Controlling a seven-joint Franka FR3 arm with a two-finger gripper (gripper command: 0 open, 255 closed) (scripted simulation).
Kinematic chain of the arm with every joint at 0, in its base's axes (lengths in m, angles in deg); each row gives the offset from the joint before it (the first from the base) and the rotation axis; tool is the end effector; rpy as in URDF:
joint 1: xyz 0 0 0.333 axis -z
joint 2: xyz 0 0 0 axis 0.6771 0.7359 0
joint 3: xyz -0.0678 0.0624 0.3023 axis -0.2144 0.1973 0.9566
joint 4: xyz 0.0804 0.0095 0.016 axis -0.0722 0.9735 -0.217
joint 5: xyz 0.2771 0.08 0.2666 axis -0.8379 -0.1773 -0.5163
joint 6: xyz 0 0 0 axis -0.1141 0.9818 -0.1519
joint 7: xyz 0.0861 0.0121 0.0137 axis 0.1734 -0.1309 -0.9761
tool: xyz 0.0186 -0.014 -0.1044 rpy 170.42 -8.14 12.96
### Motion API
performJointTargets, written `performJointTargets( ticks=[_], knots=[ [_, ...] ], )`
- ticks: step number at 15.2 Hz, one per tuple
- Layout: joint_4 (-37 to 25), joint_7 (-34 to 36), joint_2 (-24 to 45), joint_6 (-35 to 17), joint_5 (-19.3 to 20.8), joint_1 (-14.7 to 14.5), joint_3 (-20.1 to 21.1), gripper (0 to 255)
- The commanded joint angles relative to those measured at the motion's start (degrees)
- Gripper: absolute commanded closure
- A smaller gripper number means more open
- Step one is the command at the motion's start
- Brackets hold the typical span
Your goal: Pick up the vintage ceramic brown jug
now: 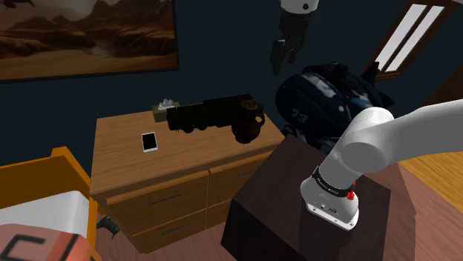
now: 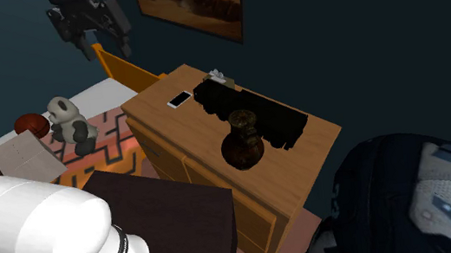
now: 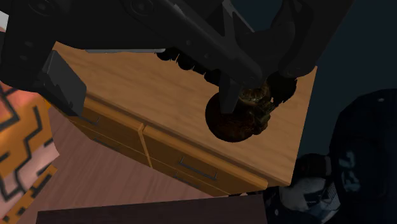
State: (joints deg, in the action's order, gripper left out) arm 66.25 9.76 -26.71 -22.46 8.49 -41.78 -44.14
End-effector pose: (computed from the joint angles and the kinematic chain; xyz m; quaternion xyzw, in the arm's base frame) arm 0.3124 0.0153 0.5763 0.9978 -0.0238 -0.0158 0.0602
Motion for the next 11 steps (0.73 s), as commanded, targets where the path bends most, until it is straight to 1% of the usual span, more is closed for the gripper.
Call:
performJointTargets(
  ticks=[1, 6, 11],
  knots=[
    [0.0, 0.0, 0.0, 0.0, 0.0, 0.0, 0.0, 0],
    [6.87, -8.55, 0.43, -8.14, 3.7, 0.51, -5.71, 0],
    [11.53, -16.93, 3.82, -17.14, 7.47, 1.39, -11.72, 0]
  ],
)
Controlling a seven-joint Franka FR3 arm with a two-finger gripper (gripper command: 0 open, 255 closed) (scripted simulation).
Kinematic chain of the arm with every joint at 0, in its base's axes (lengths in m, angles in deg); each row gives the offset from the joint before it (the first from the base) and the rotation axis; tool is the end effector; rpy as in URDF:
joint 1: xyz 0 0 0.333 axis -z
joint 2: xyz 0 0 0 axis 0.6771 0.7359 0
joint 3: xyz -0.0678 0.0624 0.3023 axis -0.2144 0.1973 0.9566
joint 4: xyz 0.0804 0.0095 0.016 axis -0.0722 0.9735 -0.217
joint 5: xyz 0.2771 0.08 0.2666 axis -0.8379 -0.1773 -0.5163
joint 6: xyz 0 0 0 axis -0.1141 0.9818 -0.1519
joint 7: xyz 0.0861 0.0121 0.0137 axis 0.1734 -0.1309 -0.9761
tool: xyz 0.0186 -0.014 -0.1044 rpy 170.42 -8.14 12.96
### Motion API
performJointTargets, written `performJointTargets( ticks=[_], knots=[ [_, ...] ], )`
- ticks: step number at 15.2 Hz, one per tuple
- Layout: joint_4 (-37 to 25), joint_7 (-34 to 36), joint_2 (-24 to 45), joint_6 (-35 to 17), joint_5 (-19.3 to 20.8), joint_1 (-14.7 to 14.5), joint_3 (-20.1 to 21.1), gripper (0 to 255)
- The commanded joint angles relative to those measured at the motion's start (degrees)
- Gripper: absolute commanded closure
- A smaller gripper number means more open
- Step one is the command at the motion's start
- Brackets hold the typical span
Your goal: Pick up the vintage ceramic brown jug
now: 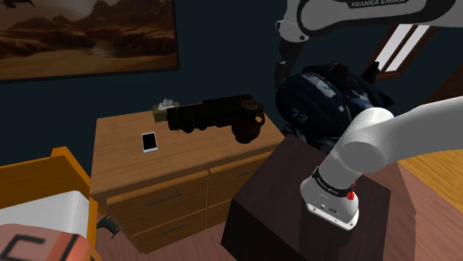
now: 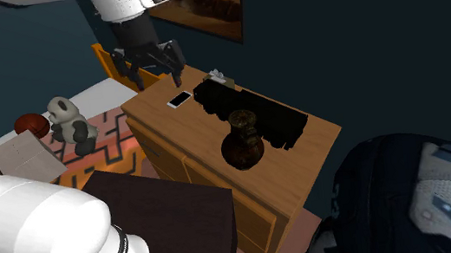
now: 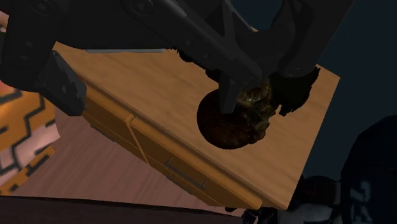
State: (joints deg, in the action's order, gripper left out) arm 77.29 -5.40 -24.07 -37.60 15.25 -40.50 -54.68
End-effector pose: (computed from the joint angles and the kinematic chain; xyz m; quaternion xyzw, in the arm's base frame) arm 0.3286 -0.0679 0.4908 0.9971 0.0541 -0.0146 0.0516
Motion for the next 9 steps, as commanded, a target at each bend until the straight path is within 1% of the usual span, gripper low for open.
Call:
performJointTargets(
  ticks=[1, 5, 9],
  knots=[
    [1.12, -3.42, 2.25, -3.89, 1.43, 0.28, -2.42, 0],
    [2.66, -10.12, 7.76, -11.74, 3.86, 0.8, -7.37, 0],
    [2.55, -17.1, 15.15, -19.78, 5.12, 0.77, -12.3, 0]
  ],
)
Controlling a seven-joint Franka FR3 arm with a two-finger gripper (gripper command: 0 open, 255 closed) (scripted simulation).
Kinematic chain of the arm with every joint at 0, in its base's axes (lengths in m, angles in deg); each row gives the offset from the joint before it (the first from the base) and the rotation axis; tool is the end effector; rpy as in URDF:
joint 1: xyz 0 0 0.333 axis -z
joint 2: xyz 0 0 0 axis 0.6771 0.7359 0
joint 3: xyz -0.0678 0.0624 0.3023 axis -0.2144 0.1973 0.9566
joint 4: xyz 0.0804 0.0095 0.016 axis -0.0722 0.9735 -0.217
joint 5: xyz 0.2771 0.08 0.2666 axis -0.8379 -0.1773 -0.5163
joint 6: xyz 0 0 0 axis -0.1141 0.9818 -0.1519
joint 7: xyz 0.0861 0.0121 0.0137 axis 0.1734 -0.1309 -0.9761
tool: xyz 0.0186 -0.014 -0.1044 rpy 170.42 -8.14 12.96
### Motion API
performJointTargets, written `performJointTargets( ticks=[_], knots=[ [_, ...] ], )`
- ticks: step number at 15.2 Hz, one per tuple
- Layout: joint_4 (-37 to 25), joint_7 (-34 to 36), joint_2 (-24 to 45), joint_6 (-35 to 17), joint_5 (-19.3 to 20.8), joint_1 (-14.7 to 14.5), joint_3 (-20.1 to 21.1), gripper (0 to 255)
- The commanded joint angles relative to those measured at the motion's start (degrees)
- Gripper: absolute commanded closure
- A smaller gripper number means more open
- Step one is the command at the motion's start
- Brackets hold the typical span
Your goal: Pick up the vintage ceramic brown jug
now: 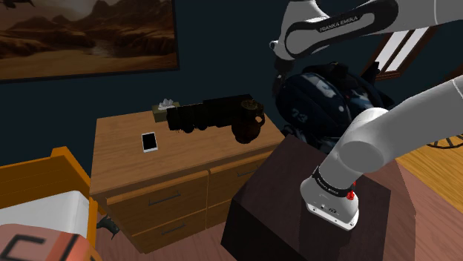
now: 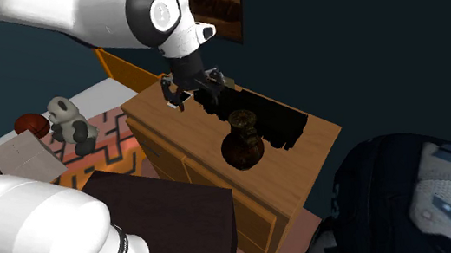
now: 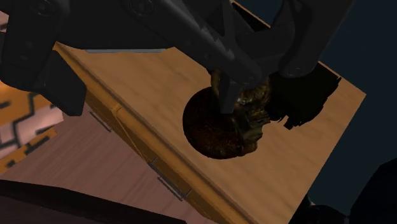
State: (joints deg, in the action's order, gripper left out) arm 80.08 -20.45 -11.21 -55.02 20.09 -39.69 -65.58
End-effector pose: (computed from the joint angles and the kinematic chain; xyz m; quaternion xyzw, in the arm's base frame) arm 0.3598 -0.1432 0.4065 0.9900 0.1336 -0.0118 0.0427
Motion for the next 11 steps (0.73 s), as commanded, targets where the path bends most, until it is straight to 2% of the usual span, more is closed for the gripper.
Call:
performJointTargets(
  ticks=[1, 6, 8, 11],
  knots=[
    [-0.52, -3.89, 4.39, -4.37, 0.31, -0.18, -2.62, 0],
    [-3.37, -14.35, 16.2, -13.91, -2.29, -1.6, -8.39, 0],
    [-5.14, -19.45, 21.44, -17.34, -5.06, -2.28, -10.24, 0],
    [-8.47, -28.27, 29.7, -21.71, -11.33, -2.73, -11.82, 0]
  ],
)
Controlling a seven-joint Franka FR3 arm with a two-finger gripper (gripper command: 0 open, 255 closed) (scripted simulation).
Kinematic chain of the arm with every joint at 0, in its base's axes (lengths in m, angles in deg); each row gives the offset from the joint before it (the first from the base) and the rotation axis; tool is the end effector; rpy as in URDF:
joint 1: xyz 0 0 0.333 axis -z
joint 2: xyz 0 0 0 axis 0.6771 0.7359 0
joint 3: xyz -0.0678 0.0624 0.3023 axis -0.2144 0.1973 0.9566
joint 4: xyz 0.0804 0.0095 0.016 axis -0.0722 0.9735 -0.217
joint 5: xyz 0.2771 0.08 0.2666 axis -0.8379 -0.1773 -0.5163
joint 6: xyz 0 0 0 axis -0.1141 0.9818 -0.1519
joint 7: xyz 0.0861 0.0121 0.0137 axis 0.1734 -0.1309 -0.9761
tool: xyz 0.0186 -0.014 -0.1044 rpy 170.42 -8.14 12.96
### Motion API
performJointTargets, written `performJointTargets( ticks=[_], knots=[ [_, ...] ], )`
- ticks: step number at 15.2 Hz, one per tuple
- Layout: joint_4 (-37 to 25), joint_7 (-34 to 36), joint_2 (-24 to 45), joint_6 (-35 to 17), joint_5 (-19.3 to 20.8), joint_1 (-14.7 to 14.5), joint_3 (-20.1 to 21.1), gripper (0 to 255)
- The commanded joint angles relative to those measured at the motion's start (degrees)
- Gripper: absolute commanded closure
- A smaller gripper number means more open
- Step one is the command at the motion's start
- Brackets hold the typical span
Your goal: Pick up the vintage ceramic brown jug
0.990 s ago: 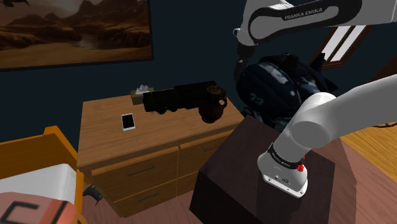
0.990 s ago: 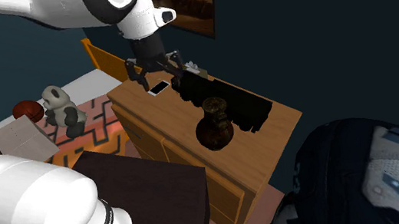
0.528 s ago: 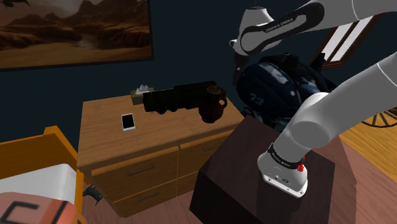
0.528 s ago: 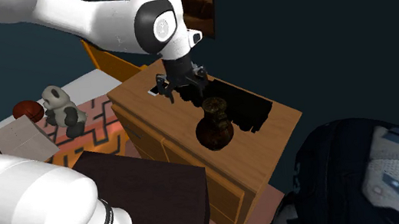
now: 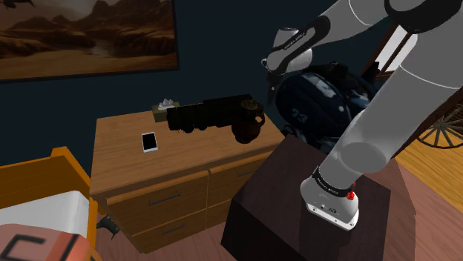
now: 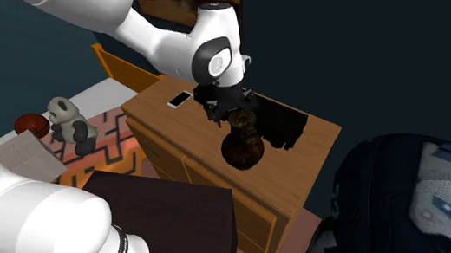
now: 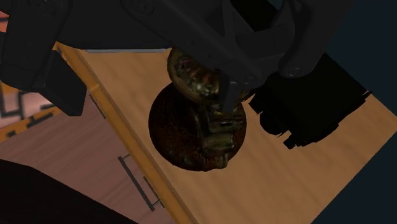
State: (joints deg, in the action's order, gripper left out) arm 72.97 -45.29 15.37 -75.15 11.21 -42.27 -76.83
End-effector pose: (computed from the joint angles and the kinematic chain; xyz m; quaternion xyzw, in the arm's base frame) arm 0.4121 -0.2277 0.2990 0.9728 0.2291 -0.0084 0.0317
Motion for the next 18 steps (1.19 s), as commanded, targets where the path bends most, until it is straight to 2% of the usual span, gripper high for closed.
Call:
performJointTargets(
  ticks=[1, 3, 6, 8, 16, 17, 18],
  knots=[
    [-2.67, -6.59, 5.92, -2.76, -4.97, 0.1, -0.56, 0],
    [-5.59, -12.83, 11.43, -4.66, -10.02, 1.39, 0.38, 0],
    [-10.65, -21.04, 19.21, -6.51, -16.36, 4.8, 3.36, 0],
    [-11.73, -22.62, 21.3, -7.4, -17.67, 6.09, 4.65, 0],
    [-12.31, -24.85, 26.08, -11.39, -21.01, 8.12, 7.31, 0],
    [-12.34, -24.91, 26.03, -11.31, -20.98, 8.18, 7.27, 255],
    [-12.32, -24.93, 26.05, -11.35, -21.0, 8.19, 7.29, 255]
  ],
)
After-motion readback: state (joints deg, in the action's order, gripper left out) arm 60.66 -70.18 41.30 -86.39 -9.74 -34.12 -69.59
